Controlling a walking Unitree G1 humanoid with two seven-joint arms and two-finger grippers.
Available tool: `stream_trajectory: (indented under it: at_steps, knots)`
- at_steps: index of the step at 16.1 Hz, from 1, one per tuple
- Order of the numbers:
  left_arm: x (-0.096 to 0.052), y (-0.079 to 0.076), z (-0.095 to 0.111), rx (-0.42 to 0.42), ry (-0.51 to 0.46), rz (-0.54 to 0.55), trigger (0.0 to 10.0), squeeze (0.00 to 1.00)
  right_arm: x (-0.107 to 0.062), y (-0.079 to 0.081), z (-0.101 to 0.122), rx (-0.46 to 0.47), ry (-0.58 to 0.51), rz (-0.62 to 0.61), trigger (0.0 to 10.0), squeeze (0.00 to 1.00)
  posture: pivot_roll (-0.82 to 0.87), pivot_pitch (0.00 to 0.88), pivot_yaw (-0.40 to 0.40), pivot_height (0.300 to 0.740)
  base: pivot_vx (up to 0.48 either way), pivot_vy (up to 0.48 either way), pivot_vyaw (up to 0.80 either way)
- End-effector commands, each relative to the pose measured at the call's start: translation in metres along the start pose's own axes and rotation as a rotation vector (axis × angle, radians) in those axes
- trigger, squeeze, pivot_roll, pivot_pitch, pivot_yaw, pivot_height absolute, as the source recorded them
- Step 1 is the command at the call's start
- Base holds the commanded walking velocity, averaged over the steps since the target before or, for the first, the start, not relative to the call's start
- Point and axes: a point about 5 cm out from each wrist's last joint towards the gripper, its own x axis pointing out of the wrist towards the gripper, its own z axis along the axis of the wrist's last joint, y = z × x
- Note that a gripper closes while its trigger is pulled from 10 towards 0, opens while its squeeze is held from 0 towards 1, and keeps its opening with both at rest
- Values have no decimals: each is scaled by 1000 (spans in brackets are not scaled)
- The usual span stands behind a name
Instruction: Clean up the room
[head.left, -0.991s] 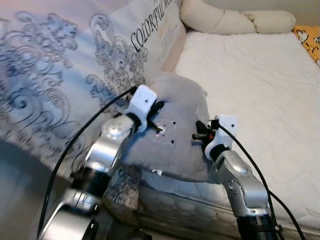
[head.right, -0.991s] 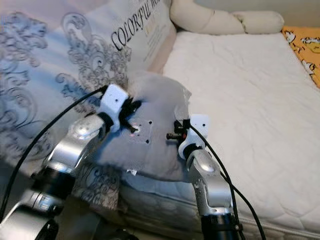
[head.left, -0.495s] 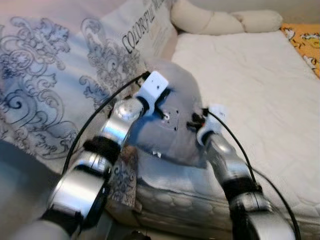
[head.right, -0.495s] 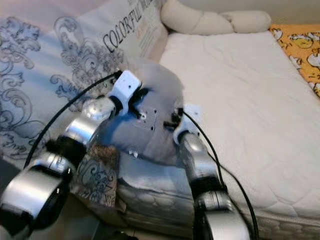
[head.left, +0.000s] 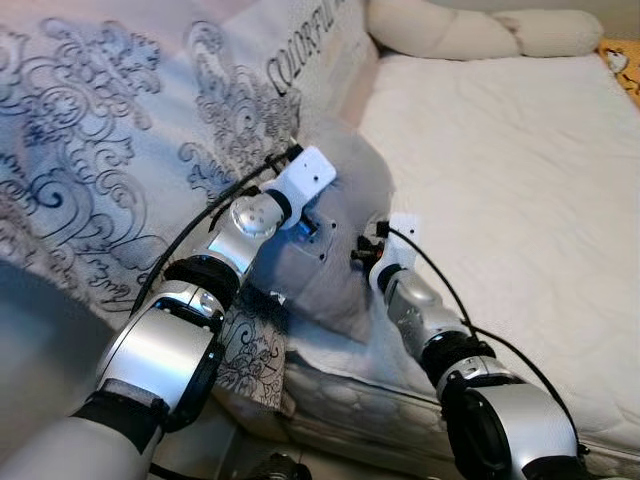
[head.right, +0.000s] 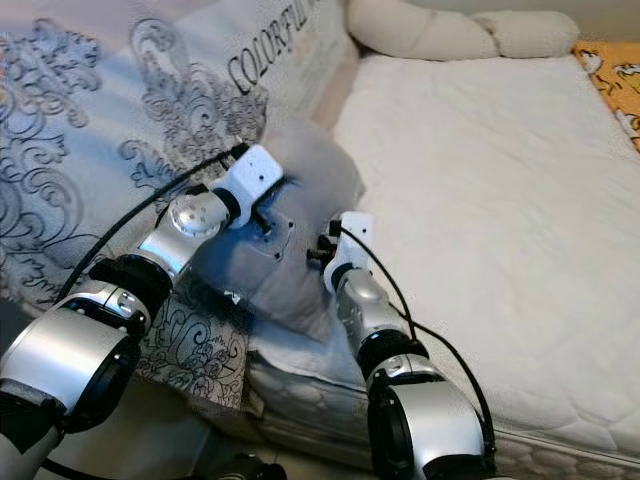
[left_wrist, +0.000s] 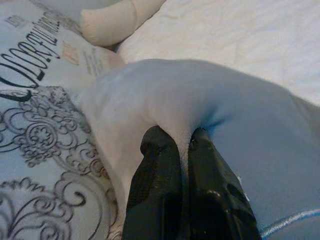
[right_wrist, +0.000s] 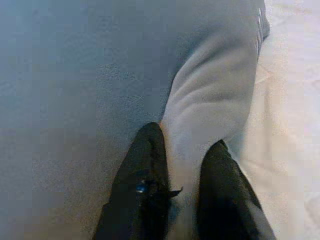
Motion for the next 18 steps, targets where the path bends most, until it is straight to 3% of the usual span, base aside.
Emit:
stream_trajectory:
  at_steps: [1,3,6,10,11,12,14,18]
  knots:
    - [0,10,8,52,-28,49,10000,0,-2,1,-3,27,-31,10,10000,1000,-4,0,131,740,0,0,0]
    - [0,10,5,33,-27,58,10000,0,-14,-8,-11,105,-125,108,10000,1000,-34,0,136,740,0,0,0]
    - [0,7,4,66,-37,58,10000,0,-32,-27,-3,90,-295,116,10000,1000,-55,0,135,740,0,0,0]
    - [0,6,0,16,-19,96,10000,0,-57,-32,2,14,-380,170,10000,1000,-75,0,129,740,0,0,0]
    - [0,7,1,-1,-27,115,10000,306,-64,-33,3,5,-390,179,10000,1000,-79,0,126,740,0,0,0]
    - [0,6,1,-27,-36,107,10000,1000,-68,-33,5,-16,-396,187,10000,1000,-82,0,124,740,0,0,0]
    - [-1,7,4,-44,-66,98,10000,1000,-74,-33,12,-40,-401,197,10000,1000,-87,0,118,740,0,0,0]
    - [-4,12,26,-120,-268,71,10000,1000,-86,-33,30,-44,-438,191,10000,1000,-90,0,115,740,0,0,0]
